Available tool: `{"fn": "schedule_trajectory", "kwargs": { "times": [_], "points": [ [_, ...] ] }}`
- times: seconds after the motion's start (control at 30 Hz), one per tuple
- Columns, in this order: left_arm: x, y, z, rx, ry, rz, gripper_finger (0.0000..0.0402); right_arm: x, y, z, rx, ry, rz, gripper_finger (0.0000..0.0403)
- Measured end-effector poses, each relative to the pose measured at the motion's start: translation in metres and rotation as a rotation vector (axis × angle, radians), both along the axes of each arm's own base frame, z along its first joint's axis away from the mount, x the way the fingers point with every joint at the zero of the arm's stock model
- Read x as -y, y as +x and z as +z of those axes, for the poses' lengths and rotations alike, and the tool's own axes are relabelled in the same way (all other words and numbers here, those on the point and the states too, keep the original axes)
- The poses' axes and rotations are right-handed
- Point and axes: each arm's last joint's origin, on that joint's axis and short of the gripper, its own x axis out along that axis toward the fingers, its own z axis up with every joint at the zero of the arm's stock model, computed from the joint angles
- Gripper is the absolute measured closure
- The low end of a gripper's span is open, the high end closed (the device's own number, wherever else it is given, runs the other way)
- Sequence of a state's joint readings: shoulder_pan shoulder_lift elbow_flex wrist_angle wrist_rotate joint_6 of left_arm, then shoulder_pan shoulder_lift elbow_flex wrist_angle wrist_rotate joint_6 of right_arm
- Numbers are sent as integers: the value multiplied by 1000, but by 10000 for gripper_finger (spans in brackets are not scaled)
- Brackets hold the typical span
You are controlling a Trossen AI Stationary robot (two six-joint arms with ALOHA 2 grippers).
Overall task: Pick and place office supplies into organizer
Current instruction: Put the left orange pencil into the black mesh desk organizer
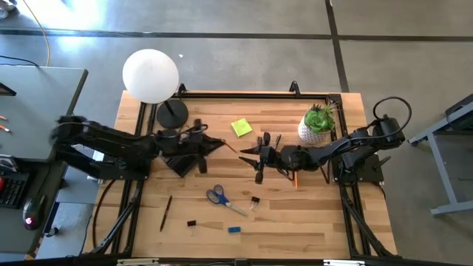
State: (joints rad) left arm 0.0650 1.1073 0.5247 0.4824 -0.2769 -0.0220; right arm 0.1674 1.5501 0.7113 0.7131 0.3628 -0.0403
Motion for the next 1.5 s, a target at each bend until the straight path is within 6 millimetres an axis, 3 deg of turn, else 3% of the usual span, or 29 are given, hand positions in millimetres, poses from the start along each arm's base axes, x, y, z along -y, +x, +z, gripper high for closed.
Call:
{"fn": "schedule_trajectory", "kwargs": {
  "times": [0.23, 0.43, 0.73, 1.0, 1.5],
  "points": [
    [7, -61, 14, -132, -102, 162, 399, -1, -1, -7, -65, 23, -3, 302],
    [16, -109, 35, -3, -110, 190, 400, -1, -2, -8, -73, 21, -3, 302],
    [12, -165, 36, -108, -158, 290, 401, -1, -2, -8, -74, 33, -4, 302],
    [12, -165, 27, -237, -162, 326, 401, -1, -2, -8, -76, 41, -5, 302],
    [13, -160, 22, -262, -237, 312, 399, -1, -3, -12, -112, 44, -18, 302]
  ]
}}
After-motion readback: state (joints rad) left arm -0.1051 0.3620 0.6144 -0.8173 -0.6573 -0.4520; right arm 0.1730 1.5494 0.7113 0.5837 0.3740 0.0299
